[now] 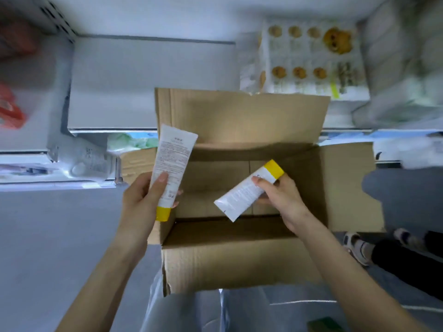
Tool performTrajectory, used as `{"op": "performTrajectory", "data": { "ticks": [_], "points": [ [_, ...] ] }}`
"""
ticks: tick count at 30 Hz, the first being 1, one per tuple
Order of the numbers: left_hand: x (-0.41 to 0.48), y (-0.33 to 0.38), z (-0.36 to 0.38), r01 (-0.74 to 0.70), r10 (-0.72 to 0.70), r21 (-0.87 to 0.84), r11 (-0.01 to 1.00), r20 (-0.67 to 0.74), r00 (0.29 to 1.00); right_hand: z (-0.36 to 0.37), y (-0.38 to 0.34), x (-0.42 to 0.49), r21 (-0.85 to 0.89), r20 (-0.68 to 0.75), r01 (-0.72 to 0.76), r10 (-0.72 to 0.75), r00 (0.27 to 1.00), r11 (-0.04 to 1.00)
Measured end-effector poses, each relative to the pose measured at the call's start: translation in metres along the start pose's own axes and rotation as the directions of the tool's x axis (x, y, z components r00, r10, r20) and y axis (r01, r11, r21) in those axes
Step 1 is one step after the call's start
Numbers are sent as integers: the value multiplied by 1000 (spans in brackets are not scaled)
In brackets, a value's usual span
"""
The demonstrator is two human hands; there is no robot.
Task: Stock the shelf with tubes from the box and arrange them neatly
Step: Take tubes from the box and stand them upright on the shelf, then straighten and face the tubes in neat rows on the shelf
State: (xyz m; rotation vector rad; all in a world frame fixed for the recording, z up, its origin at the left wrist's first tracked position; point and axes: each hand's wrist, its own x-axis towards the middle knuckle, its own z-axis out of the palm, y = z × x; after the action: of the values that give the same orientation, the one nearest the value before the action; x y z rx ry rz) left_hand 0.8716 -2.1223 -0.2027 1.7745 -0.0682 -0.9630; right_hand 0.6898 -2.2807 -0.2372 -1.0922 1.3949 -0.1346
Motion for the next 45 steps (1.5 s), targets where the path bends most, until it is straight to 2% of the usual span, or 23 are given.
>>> {"op": "performTrajectory", "data": {
  "ticks": [4,8,10,12,15,18,20,21,22,24,25,28,30,32,37,45],
  "points": [
    [-44,35,-19,-53,53,-10,999,-8,999,-1,-42,-75,181,-62,125,-116,991,975],
    [-91,70,-54,-92,94,-61,994,34,995,1,-67,-146,396,-133,213,-173,976,893],
    [-112,88,-72,-110,113,-87,990,34,993,5,-75,-180,569,-126,174,-124,984,804],
    [-130,106,-87,-130,135,-121,984,30,990,10,-82,-210,760,-60,87,-63,996,644],
    [-152,137,-101,-179,188,-163,970,40,981,14,-101,-247,920,66,-11,-126,990,391],
    [-163,171,-110,-233,247,-203,951,48,968,15,-129,-276,950,159,-81,-246,956,301],
    [-169,194,-114,-289,307,-211,934,58,950,19,-146,-288,945,219,-127,-293,931,302],
    [-172,205,-116,-311,332,-223,924,61,941,21,-155,-291,931,240,-123,-321,916,344],
    [-174,215,-118,-328,350,-238,914,60,935,23,-165,-295,900,253,-81,-362,897,427],
    [-178,233,-123,-357,383,-272,893,45,923,27,-190,-301,784,267,91,-465,844,614],
    [-180,240,-125,-373,397,-280,885,35,917,28,-203,-304,719,279,173,-507,816,673],
    [-181,253,-133,-416,431,-285,864,-11,902,37,-245,-299,519,256,404,-588,767,753],
    [-181,258,-139,-430,439,-289,855,-38,898,44,-276,-287,311,114,587,-643,758,747],
    [-180,259,-143,-438,443,-295,849,-56,895,51,-306,-271,134,19,702,-710,704,699],
    [-171,270,-146,-450,441,-308,838,-103,892,67,-359,-231,-149,-29,777,-788,615,612],
    [-154,276,-149,-434,422,-304,848,-106,900,98,-375,-200,-234,-38,751,-778,627,617]
  ]
}}
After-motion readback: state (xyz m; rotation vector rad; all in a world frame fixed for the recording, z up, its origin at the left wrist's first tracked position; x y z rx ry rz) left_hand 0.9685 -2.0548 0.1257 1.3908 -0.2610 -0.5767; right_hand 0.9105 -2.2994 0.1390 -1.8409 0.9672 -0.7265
